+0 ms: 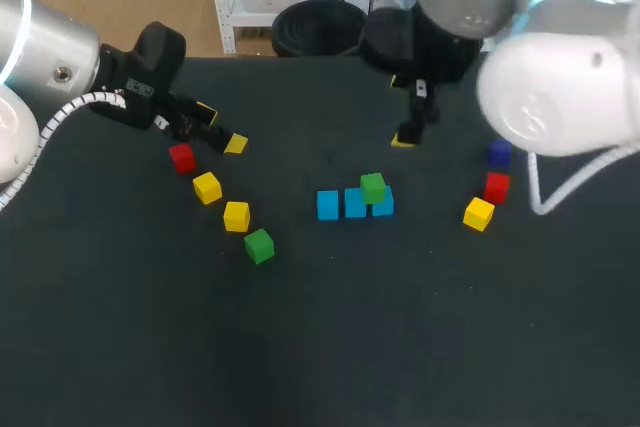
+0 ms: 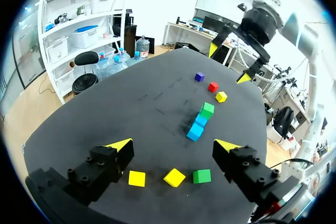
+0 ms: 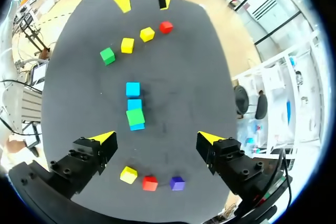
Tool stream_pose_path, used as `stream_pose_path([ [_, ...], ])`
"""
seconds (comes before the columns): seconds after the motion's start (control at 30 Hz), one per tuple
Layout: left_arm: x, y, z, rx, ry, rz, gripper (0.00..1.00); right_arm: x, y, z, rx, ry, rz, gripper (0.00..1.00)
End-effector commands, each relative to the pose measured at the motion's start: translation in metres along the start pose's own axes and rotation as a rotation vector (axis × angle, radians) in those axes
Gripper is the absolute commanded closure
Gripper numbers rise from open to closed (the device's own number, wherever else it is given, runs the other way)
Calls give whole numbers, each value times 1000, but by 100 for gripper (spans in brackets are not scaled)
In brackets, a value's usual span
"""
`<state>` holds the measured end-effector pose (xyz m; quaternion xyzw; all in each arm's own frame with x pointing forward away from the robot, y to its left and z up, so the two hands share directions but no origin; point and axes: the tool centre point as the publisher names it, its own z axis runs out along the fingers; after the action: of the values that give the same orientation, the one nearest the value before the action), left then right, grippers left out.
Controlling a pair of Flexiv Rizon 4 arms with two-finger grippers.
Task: Place the blue cubes, place green cubes on the blue cubes, place the yellow cubes on the green cubes, then place the red cubes on the yellow cubes, and place purple cube on the red cubes.
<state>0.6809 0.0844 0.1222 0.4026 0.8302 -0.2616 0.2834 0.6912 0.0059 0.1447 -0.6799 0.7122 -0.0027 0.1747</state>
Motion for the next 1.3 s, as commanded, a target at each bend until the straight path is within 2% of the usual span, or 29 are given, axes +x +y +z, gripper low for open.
stream_pose_path([
  [0.03,1,0,0,2,-5,2,0,8,-1,-9,217,-66,2,0],
  [0.23,1,0,0,2,-5,2,0,4,-11,-22,366,-149,-1,0],
  [0.3,1,0,0,2,-5,2,0,4,-14,-26,399,-185,13,0],
  [0.5,1,0,0,2,-5,2,0,1,-23,-39,465,-203,28,0],
  [0.63,1,0,0,2,-5,2,0,2,-29,-48,479,-205,37,0],
  [1.3,1,0,0,2,-5,2,0,2,-27,-49,459,-210,32,0],
])
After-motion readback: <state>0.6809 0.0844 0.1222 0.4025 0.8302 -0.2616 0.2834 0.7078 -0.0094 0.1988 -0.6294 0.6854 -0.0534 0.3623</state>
